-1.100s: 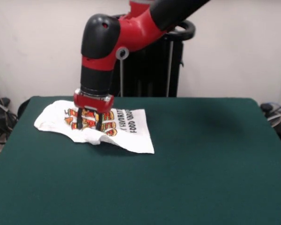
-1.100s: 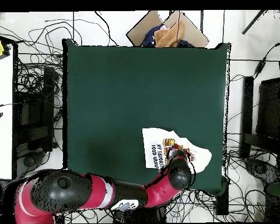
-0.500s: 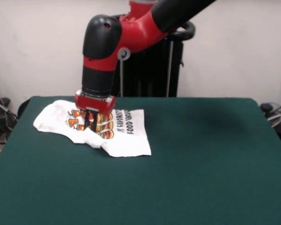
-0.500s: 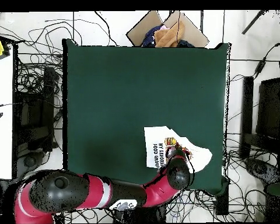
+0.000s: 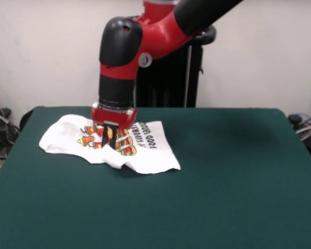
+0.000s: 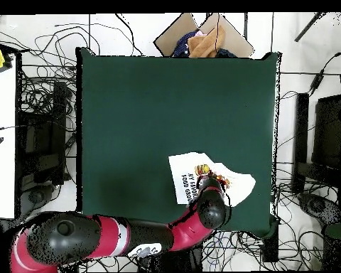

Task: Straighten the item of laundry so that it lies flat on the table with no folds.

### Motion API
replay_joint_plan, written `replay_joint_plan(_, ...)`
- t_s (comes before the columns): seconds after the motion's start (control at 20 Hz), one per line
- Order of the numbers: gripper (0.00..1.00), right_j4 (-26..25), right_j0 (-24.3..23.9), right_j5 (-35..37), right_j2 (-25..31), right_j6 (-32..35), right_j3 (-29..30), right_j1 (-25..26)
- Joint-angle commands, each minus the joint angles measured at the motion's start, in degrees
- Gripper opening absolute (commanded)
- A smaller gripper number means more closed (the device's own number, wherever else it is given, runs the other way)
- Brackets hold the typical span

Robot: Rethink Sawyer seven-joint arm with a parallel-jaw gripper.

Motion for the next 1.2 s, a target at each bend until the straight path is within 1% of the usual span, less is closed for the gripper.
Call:
replay_joint_plan(0.05,0.0,0.97,4.88,-2.2,13.32,23.27,-9.43,-3.62)
replay_joint_plan(0.2,0.0,0.92,5.88,-4.63,13.09,25.61,-10.34,-4.28)
replay_joint_plan(0.45,0.0,1.62,7.22,-9.91,11.29,29.09,-15.24,-3.02)
replay_joint_plan(0.55,0.0,0.86,7.1,-11.56,11.45,31.54,-16.8,-2.98)
replay_joint_plan(0.65,0.0,1.68,7.99,-13.7,11.21,34.77,-18.3,-2.63)
replay_joint_plan(0.8,0.0,4.23,9.98,-16.24,10.06,38.73,-21.03,-1.24)
replay_joint_plan(1.0,0.0,7.4,11.14,-17.0,9.51,41.53,-24.36,0.67)
replay_joint_plan(1.15,0.0,6.24,11.67,-17.5,8.93,43.28,-24.06,1.03)
replay_joint_plan(1.2,1.0,5.64,11.88,-17.42,8.6,43.61,-23.76,1.19)
